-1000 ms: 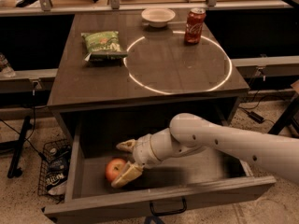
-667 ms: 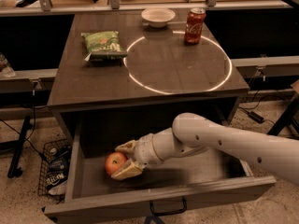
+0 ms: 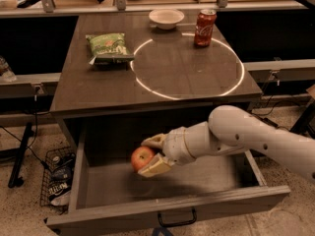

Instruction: Pick apple from top drawer and place on counter

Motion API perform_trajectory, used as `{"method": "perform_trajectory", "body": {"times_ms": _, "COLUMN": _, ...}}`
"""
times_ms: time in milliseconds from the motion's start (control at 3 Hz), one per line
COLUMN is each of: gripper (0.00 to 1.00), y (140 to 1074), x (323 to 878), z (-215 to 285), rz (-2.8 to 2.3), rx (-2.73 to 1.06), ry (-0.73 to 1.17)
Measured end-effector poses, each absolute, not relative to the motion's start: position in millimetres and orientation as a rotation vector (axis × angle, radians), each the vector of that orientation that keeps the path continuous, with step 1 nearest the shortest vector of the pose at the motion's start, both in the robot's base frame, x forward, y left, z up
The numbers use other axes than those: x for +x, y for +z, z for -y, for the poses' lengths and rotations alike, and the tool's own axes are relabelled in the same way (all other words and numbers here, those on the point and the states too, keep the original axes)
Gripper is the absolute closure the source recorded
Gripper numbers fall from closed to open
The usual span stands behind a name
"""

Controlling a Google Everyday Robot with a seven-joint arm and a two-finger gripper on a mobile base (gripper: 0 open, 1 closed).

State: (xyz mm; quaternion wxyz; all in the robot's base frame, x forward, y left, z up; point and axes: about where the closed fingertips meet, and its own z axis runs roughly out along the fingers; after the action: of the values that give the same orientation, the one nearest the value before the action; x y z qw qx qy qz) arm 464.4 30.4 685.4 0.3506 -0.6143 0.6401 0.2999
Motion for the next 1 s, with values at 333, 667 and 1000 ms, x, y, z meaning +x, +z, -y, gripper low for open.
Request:
{"method": "perform_trajectory", "body": {"times_ms": 333, "gripper": 1.0, "y": 729.0, "x": 478.9, "z": 13.8, "rz": -1.692, "rx": -1.599, "ry": 0.631}}
{"method": "perform_trajectory", "body": {"times_ms": 667, "gripper": 1.0, "y": 780.3, "x": 493.6, "z": 49.5, "rz": -1.724, "rx": -1.616, "ry": 0.497}}
{"method": "perform_trajectory", "body": {"times_ms": 1000, "gripper": 1.0, "y": 829.8, "x": 510.5, "z": 73.0, "rz": -1.73, "rx": -1.618, "ry": 0.401}}
